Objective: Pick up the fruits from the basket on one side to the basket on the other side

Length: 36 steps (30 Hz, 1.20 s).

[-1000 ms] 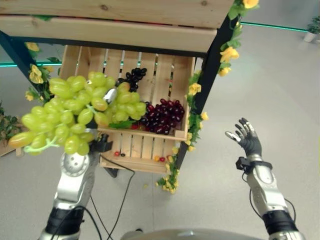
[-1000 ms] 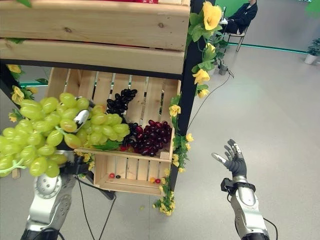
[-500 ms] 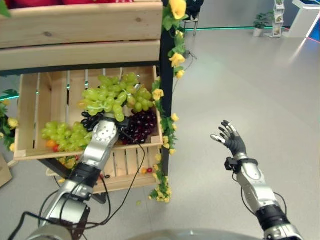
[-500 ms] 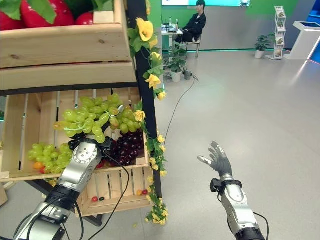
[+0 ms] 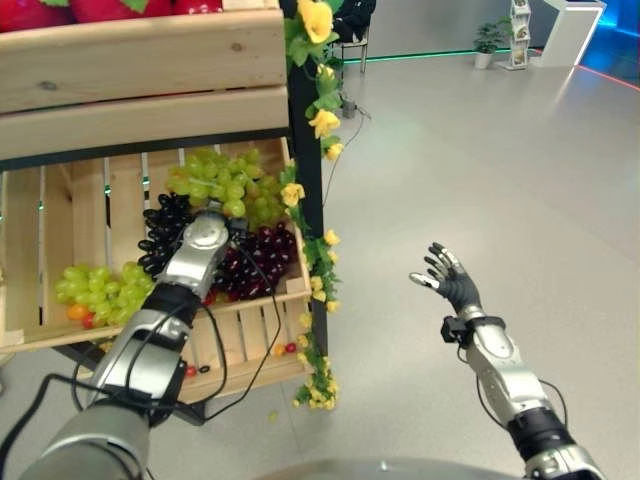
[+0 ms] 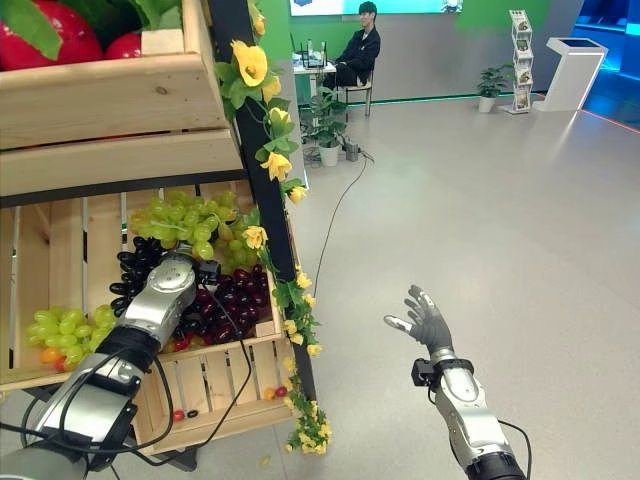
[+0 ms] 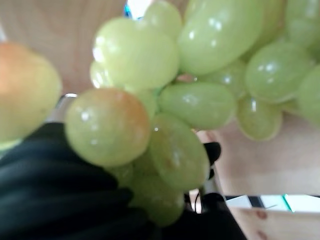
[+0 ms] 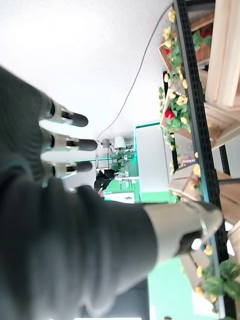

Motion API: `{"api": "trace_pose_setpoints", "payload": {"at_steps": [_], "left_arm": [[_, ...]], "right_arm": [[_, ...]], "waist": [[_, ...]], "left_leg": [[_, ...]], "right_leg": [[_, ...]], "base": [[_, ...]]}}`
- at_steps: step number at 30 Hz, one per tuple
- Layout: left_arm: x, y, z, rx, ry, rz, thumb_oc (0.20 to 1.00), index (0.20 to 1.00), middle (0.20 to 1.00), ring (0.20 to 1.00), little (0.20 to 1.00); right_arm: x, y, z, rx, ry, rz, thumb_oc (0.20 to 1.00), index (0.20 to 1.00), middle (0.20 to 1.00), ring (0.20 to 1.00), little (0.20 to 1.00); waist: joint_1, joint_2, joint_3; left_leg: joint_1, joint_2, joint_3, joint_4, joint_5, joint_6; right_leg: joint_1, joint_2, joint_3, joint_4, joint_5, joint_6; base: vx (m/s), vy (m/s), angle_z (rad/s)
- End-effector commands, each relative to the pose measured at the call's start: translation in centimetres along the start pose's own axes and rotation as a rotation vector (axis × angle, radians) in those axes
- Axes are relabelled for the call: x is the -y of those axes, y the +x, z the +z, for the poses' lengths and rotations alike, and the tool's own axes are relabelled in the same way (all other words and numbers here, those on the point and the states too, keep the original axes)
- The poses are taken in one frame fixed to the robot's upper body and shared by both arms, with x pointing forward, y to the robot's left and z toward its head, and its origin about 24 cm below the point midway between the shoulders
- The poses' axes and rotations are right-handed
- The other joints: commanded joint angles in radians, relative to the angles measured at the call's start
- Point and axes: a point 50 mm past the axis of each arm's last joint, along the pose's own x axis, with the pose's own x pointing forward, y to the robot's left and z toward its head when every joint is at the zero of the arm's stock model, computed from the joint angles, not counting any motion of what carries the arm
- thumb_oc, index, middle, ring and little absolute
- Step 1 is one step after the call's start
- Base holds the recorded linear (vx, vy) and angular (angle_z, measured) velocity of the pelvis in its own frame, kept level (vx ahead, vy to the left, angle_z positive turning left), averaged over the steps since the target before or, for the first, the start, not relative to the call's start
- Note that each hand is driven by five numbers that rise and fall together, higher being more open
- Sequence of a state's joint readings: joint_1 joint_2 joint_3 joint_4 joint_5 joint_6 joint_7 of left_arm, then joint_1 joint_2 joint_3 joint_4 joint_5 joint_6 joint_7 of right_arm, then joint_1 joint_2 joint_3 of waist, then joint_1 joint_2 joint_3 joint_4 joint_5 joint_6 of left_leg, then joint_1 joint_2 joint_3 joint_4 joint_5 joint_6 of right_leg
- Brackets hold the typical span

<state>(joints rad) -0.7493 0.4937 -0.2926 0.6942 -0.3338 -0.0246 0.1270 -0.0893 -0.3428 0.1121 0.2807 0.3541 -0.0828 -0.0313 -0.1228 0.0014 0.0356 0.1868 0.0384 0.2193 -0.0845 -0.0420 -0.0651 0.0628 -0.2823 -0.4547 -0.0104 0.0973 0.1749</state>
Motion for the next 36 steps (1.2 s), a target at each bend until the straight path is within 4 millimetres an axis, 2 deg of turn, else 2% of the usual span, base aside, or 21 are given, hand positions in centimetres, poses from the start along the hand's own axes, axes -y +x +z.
{"api": "trace_pose_setpoints", "payload": {"at_steps": [1,8,14,16,17,18,19,20,21,22,23,24,25,26,28,31,32,36], "left_arm": [[-2.2,1.8,2.5,-0.004,0.091,0.048,1.000,1.000,1.000,1.000,1.000],[-2.6,1.7,0.2,-0.133,0.067,0.060,1.000,1.000,1.000,1.000,1.000],[-3.6,1.1,-2.2,-0.281,0.146,0.041,1.000,1.000,1.000,1.000,1.000],[-3.8,1.1,-2.3,-0.293,0.177,0.022,1.000,1.000,1.000,1.000,1.000],[-5.5,0.6,-2.6,-0.336,0.436,0.005,1.000,1.000,1.000,1.000,1.000],[-5.5,0.6,-2.6,-0.337,0.437,0.005,1.000,1.000,1.000,1.000,1.000],[-6.3,0.0,-4.0,-0.404,0.543,0.028,1.000,1.000,1.000,1.000,1.000],[-7.1,-0.2,-4.2,-0.442,0.789,-0.035,1.000,1.000,1.000,1.000,1.000],[-7.7,-0.5,-3.9,-0.453,0.963,-0.052,1.000,1.000,1.000,1.000,1.000],[-7.8,-0.5,-3.9,-0.454,0.965,-0.053,1.000,1.000,1.000,1.000,1.000],[-9.4,-1.0,-3.3,-0.451,1.228,-0.056,1.000,1.000,1.000,1.000,1.000],[-10.3,-1.6,-3.1,-0.443,1.387,-0.074,1.000,1.000,1.000,1.000,1.000],[-10.4,-1.6,-3.1,-0.445,1.389,-0.075,1.000,1.000,1.000,1.000,1.000],[-11.3,-3.0,-3.7,-0.427,1.614,-0.179,1.000,1.000,1.000,1.000,1.000],[-12.3,-4.0,-2.9,-0.353,1.763,-0.220,1.000,1.000,1.000,1.000,1.000],[-13.2,-5.1,-3.2,-0.334,1.834,-0.257,1.000,1.000,1.000,1.000,1.000],[-13.4,-5.9,-3.2,-0.304,1.918,-0.339,1.000,1.000,1.000,1.000,1.000],[-14.7,-6.4,-2.7,-0.311,1.936,-0.334,1.000,1.000,1.000,1.000,1.000]], "right_arm": [[0.2,0.7,3.7,0.164,-0.033,0.008,1.000,1.000,1.000,1.000,1.000],[0.7,0.2,3.3,0.151,-0.041,-0.009,1.000,1.000,1.000,1.000,1.000],[1.0,0.0,3.0,0.138,-0.049,-0.015,1.000,1.000,1.000,1.000,1.000],[1.1,0.0,3.0,0.136,-0.049,-0.019,1.000,1.000,1.000,1.000,1.000],[1.4,-0.3,2.7,0.130,-0.050,-0.020,1.000,1.000,1.000,1.000,1.000],[1.3,-0.3,2.7,0.131,-0.049,-0.019,1.000,1.000,1.000,1.000,1.000],[1.3,-0.4,2.4,0.124,-0.051,-0.016,1.000,1.000,1.000,1.000,1.000],[1.6,-0.6,2.2,0.120,-0.060,-0.020,1.000,1.000,1.000,1.000,1.000],[1.7,-0.9,2.1,0.120,-0.064,-0.019,1.000,1.000,1.000,1.000,1.000],[1.7,-0.9,2.1,0.120,-0.063,-0.019,1.000,1.000,1.000,1.000,1.000],[1.9,-1.6,1.6,0.107,-0.078,-0.015,1.000,1.000,1.000,1.000,1.000],[2.0,-1.9,1.4,0.104,-0.085,-0.012,1.000,1.000,1.000,1.000,1.000],[2.0,-1.9,1.4,0.103,-0.084,-0.010,1.000,1.000,1.000,1.000,1.000],[2.1,-2.2,1.3,0.103,-0.083,0.000,1.000,1.000,1.000,1.000,1.000],[2.0,-2.3,1.2,0.103,-0.075,0.017,1.000,1.000,1.000,1.000,1.000],[1.7,-2.3,1.3,0.114,-0.068,0.039,1.000,1.000,1.000,1.000,1.000],[1.8,-2.3,1.4,0.125,-0.071,0.048,1.000,1.000,1.000,1.000,1.000],[1.8,-2.3,1.5,0.133,-0.073,0.053,1.000,1.000,1.000,1.000,1.000]], "waist": [[0.019,-0.025,0.007],[0.025,-0.035,0.010],[0.031,-0.041,0.013],[0.032,-0.042,0.014],[0.038,-0.043,0.018],[0.037,-0.046,0.016],[0.039,-0.048,0.017],[0.041,-0.048,0.020],[0.044,-0.052,0.022],[0.042,-0.055,0.019],[0.050,-0.058,0.021],[0.052,-0.060,0.021],[0.051,-0.063,0.019],[0.058,-0.064,0.023],[0.058,-0.064,0.023],[0.058,-0.067,0.022],[0.055,-0.064,0.022],[0.056,-0.061,0.022]], "left_leg": [[0.002,-0.031,-0.029,0.015,-0.036,0.029],[-0.001,-0.030,-0.033,0.018,-0.036,0.032],[-0.004,-0.028,-0.037,0.018,-0.033,0.033],[-0.005,-0.029,-0.039,0.018,-0.031,0.033],[0.001,-0.026,-0.039,0.016,-0.035,0.032],[-0.003,-0.029,-0.040,0.017,-0.032,0.033],[-0.007,-0.027,-0.041,0.019,-0.031,0.032],[-0.003,-0.023,-0.040,0.020,-0.035,0.029],[-0.001,-0.022,-0.040,0.019,-0.038,0.029],[-0.006,-0.026,-0.041,0.020,-0.034,0.030],[0.003,-0.021,-0.036,0.018,-0.042,0.028],[0.003,-0.019,-0.035,0.020,-0.044,0.027],[-0.001,-0.022,-0.035,0.020,-0.040,0.028],[0.007,-0.017,-0.030,0.020,-0.047,0.026],[0.012,-0.017,-0.025,0.018,-0.048,0.025],[0.016,-0.018,-0.020,0.016,-0.048,0.026],[0.020,-0.019,-0.015,0.013,-0.049,0.027],[0.023,-0.019,-0.014,0.010,-0.046,0.027]], "right_leg": [[-0.020,-0.037,-0.016,0.021,0.099,0.056],[-0.022,-0.034,-0.024,0.026,0.097,0.054],[-0.023,-0.033,-0.031,0.031,0.095,0.051],[-0.023,-0.032,-0.032,0.031,0.095,0.051],[-0.019,-0.029,-0.032,0.033,0.092,0.052],[-0.021,-0.032,-0.033,0.032,0.095,0.051],[-0.023,-0.032,-0.036,0.033,0.089,0.047],[-0.022,-0.029,-0.035,0.036,0.082,0.047],[-0.021,-0.029,-0.036,0.036,0.080,0.047],[-0.025,-0.032,-0.037,0.034,0.083,0.046],[-0.019,-0.029,-0.037,0.037,0.075,0.047],[-0.020,-0.030,-0.037,0.038,0.072,0.046],[-0.022,-0.032,-0.037,0.036,0.075,0.045],[-0.020,-0.030,-0.034,0.039,0.072,0.049],[-0.022,-0.030,-0.030,0.040,0.072,0.050],[-0.023,-0.030,-0.026,0.041,0.072,0.052],[-0.025,-0.029,-0.020,0.043,0.074,0.054],[-0.025,-0.028,-0.018,0.044,0.073,0.054]], "base": [[0.00,0.000,0.00],[0.00,0.000,0.00],[0.00,0.000,0.00],[0.00,-0.004,0.02],[-0.01,-0.006,0.05],[-0.02,-0.015,0.05],[-0.02,-0.017,0.03],[-0.01,-0.020,0.04],[0.00,0.000,0.00],[0.00,0.000,0.00],[0.00,0.000,0.00],[0.00,0.000,0.00],[0.00,-0.012,-0.04],[0.00,-0.007,-0.09],[0.01,-0.006,-0.07],[0.00,0.000,0.00],[0.00,0.000,0.00],[0.00,0.000,0.00]]}}
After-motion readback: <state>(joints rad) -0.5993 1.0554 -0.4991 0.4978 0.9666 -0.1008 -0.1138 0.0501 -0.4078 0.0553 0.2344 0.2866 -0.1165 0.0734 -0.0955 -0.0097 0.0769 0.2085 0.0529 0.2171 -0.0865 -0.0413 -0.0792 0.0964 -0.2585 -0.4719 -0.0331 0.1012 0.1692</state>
